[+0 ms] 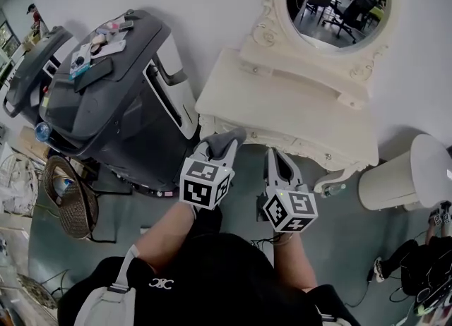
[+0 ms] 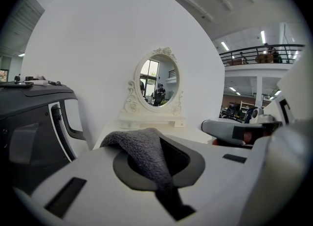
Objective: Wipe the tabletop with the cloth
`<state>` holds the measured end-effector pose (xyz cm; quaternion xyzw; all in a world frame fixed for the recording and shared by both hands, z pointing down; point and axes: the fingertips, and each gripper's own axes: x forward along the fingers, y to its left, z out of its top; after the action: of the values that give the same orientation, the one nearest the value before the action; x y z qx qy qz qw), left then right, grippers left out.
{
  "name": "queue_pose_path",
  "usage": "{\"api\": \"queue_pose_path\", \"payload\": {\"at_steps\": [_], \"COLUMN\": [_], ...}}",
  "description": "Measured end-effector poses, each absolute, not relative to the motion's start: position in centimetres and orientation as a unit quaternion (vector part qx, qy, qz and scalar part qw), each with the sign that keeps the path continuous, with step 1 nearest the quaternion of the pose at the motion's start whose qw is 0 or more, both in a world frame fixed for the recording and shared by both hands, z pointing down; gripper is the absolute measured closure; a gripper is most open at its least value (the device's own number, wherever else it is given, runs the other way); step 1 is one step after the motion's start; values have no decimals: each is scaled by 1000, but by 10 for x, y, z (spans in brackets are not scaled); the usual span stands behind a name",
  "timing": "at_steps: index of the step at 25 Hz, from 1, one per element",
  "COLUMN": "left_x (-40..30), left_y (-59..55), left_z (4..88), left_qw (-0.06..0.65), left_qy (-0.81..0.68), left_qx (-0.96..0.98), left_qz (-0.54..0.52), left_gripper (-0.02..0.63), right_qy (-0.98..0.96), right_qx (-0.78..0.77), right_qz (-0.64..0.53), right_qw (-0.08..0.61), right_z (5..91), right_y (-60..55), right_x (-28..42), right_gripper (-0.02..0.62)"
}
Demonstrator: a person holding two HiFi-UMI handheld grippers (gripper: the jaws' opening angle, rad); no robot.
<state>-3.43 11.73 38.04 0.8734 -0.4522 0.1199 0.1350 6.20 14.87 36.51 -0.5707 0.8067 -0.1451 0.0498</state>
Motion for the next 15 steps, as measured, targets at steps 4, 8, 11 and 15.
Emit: {"api": "queue_pose_path", "payload": {"at_steps": [4,8,11,15], "left_x": [-33,-36,-36,-38], "left_y": [74,29,-4,-37], "left_z": [380,377,377,373], "left_qw": [138,144,150,156], "left_qy": [-448,-441,-434,-422], "left_qx": [875,877,880,885], "left_qz": [119,121,124,121], "left_gripper": [588,588,588,588], "right_qy": [801,798,794,789], "right_qx": [-578,-582,-588,-595], "right_qz": [-149,-148,-146,-147], "right_qw": [47,48,43,33], "right_z": [366,360,357,354], "right_y": [108,66,39,7], "right_x": [64,61,59,53], "right_gripper": [584,584,584,584]}}
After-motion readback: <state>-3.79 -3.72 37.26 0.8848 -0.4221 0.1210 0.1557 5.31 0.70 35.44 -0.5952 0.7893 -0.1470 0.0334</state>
